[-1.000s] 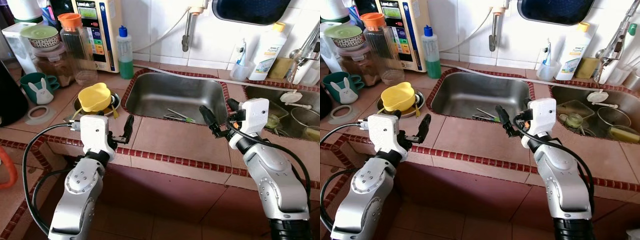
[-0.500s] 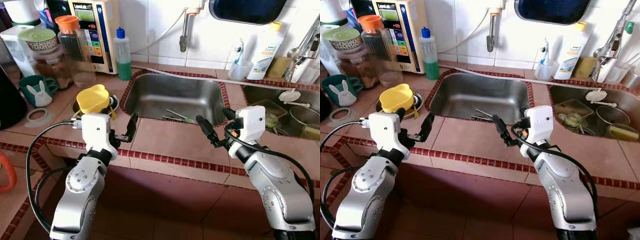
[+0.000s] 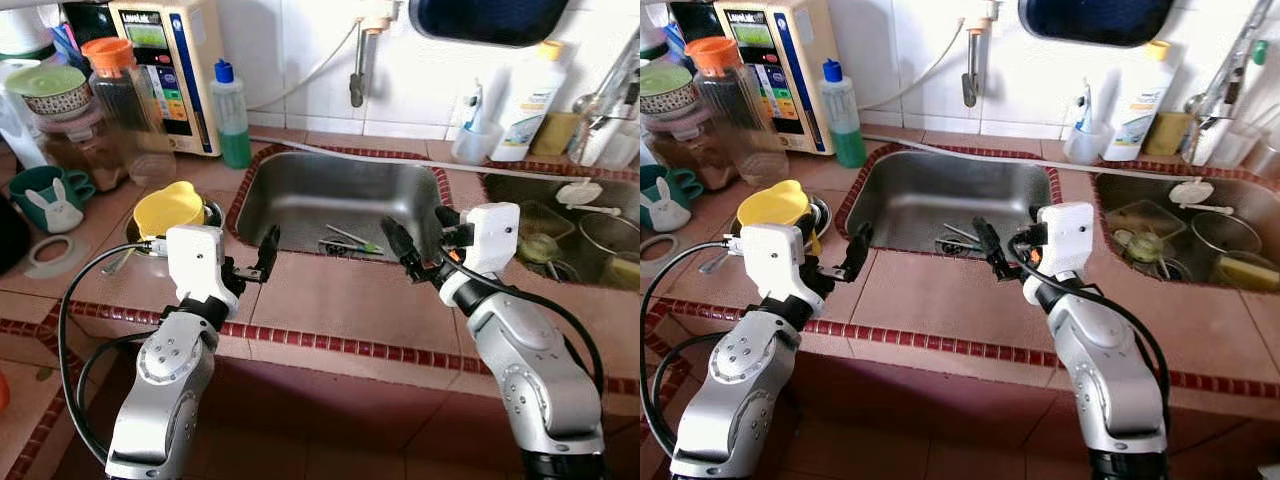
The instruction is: Kitchen organization
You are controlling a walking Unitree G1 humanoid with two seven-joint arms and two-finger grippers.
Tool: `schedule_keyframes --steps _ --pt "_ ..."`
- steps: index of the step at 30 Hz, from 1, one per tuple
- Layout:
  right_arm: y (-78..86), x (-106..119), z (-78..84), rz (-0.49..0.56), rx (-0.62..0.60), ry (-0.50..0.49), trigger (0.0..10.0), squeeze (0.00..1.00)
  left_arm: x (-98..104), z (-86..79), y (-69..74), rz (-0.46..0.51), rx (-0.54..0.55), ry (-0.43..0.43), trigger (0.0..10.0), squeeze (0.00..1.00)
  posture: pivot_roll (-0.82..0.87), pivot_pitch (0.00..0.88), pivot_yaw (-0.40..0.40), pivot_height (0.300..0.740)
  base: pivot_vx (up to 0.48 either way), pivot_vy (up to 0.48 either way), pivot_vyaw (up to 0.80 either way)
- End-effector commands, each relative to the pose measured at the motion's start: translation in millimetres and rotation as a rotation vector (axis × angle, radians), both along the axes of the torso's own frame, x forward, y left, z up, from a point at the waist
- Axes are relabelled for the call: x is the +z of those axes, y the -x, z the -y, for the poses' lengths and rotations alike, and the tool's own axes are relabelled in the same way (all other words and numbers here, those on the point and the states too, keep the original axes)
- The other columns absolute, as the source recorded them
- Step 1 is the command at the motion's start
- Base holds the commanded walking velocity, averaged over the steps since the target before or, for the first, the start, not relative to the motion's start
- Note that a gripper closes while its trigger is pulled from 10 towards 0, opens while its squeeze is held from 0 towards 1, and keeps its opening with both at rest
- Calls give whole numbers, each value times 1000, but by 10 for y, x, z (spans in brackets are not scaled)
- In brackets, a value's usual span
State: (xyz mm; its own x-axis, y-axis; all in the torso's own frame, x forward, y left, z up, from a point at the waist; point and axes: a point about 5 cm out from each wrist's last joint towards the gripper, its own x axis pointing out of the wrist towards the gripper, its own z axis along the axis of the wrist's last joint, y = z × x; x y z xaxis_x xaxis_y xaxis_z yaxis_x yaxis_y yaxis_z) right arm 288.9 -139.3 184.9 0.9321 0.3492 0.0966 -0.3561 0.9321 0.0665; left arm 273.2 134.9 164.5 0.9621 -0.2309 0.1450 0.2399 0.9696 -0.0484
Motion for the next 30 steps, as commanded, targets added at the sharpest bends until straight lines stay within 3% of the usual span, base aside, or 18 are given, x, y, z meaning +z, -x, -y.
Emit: schedule_keyframes --steps 1,18,30 --pt "3 61 3 28 -16 4 10000 0 48 14 1 15 -1 3 10000 0 16 0 15 740 300 0 0" --pt "-37 84 -33 35 -18 -5 10000 0 31 27 9 6 13 0 10000 0 22 0 8 740 289 0 0" --pt "-67 85 -48 33 -17 -13 10000 0 27 22 6 8 29 -3 10000 0 28 0 7 740 0 0 0"
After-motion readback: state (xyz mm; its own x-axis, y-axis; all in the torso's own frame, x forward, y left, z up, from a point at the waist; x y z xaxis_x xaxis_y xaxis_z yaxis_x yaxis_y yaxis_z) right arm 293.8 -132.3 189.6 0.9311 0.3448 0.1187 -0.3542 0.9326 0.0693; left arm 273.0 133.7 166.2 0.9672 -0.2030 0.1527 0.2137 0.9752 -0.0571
